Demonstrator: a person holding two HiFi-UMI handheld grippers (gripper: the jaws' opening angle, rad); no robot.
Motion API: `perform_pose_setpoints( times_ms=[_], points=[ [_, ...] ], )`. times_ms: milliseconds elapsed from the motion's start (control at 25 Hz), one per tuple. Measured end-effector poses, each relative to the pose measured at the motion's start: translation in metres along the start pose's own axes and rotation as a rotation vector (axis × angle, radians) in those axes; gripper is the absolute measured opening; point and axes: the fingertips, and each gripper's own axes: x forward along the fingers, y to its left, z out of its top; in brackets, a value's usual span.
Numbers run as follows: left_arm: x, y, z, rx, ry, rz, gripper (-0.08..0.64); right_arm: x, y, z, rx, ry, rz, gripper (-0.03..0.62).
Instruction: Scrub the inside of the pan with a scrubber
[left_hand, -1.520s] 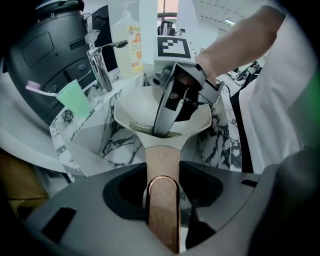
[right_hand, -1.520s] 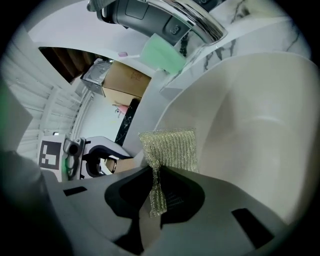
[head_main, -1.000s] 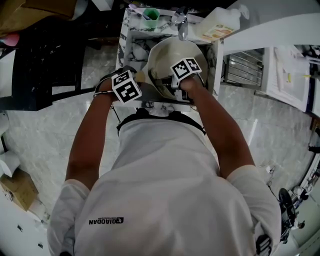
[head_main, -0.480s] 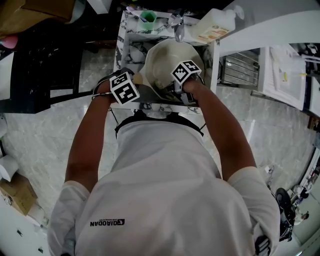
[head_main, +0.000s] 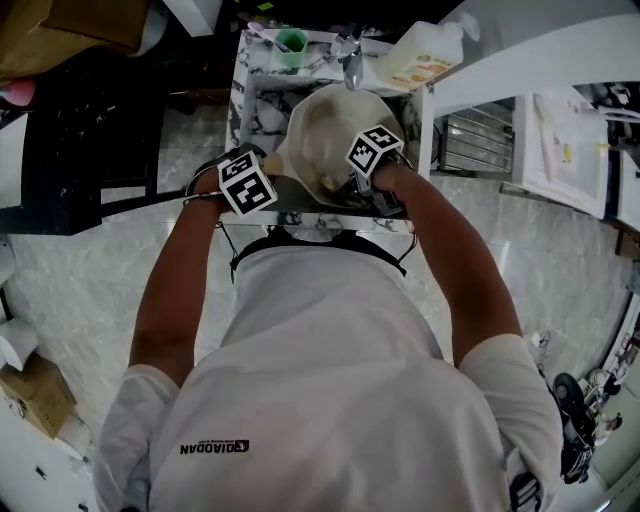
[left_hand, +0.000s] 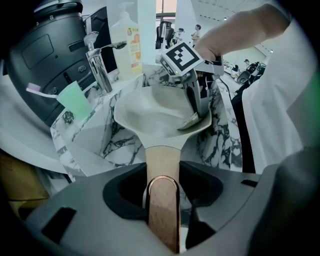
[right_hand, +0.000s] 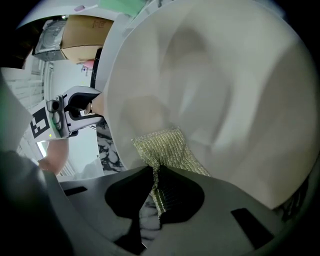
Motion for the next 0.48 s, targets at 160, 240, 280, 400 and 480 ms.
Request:
perform_pose_setpoints(
  times_ms=[160,240,280,400,480],
  points=[
    [-0.0012,0.0031,0.0008,0.006,0.000,0.002,0.206,-0.0042,-0.0044,-0.0021,0.019,-0.010,0.008,0.074],
    [-0.0015,0.0022,0.0009,0.005,-0.001,0.002,0.206,-0.0051,-0.0050,-0.0035,0.027,-0.017,0.019,0.074],
    [-0.0013,0.0021,0.0009,0.005,-0.001,0.003,0.206,-0.0050,-0.0052,-0.0036,0.031,-0.022,0.025,0.074],
    [0.0000,0.0013,0.0012,0.005,0.000,0.003,0.206,-0.0046,-0.0064,-0.0046,0.048,-0.047,0.049,0.074],
    [-0.0003,0.0015,0.0009,0.003,0.001,0.000,0.206,-0.0058,-0.0065,-0.0039,0.059,-0.065,0.064,0.074]
  ],
)
